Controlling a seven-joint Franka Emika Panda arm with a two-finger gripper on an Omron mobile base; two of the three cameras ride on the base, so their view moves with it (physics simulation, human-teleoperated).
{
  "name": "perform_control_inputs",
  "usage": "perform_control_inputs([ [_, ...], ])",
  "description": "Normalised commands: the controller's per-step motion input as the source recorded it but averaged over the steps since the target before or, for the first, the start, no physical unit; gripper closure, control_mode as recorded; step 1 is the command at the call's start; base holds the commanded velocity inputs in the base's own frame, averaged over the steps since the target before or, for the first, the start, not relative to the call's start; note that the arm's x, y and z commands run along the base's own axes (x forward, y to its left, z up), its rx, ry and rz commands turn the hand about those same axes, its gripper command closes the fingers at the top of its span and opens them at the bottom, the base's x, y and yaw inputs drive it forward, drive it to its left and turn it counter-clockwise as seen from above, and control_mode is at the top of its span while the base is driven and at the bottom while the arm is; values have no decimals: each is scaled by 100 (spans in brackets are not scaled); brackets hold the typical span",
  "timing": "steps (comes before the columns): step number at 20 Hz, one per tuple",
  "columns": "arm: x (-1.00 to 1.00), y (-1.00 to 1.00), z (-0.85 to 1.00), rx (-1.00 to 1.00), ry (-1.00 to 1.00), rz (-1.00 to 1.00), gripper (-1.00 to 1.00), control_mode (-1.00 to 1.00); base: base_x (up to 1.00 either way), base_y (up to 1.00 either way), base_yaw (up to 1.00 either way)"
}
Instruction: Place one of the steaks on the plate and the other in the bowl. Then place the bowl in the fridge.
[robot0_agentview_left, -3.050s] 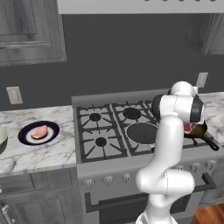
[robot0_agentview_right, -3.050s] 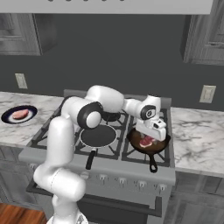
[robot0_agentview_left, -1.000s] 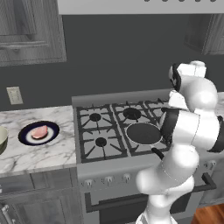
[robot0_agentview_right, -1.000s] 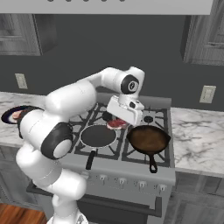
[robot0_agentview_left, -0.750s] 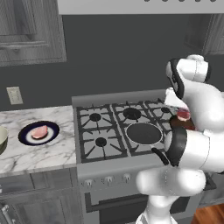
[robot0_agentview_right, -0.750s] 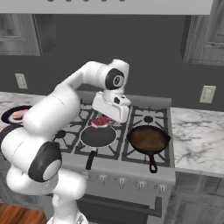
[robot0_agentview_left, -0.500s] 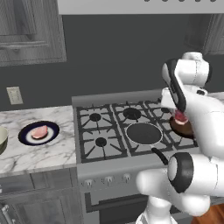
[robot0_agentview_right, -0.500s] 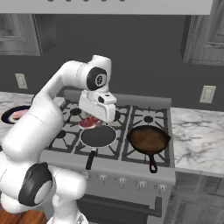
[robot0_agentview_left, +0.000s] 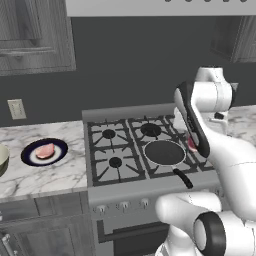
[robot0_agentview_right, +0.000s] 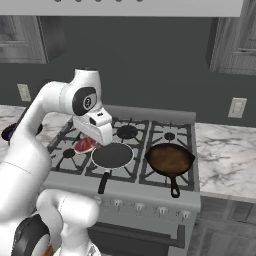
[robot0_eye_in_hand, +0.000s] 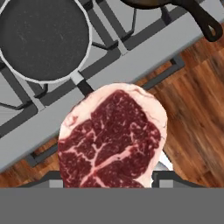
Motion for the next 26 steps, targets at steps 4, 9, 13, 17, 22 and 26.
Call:
perform_control_inputs([
  [4,0,26,37,6,0,0,100,-100,0,0,0],
  [9,-4,25,23,0,-5,2,100,-100,0,0,0],
  [13,-6,10,0,-2,-5,0,100,100,-26,56,4],
  [17,0,0,0,0,0,0,100,100,-58,100,7],
  [22,0,0,0,0,0,0,100,100,-57,100,4],
  [26,0,0,0,0,0,0,100,100,-10,100,0],
])
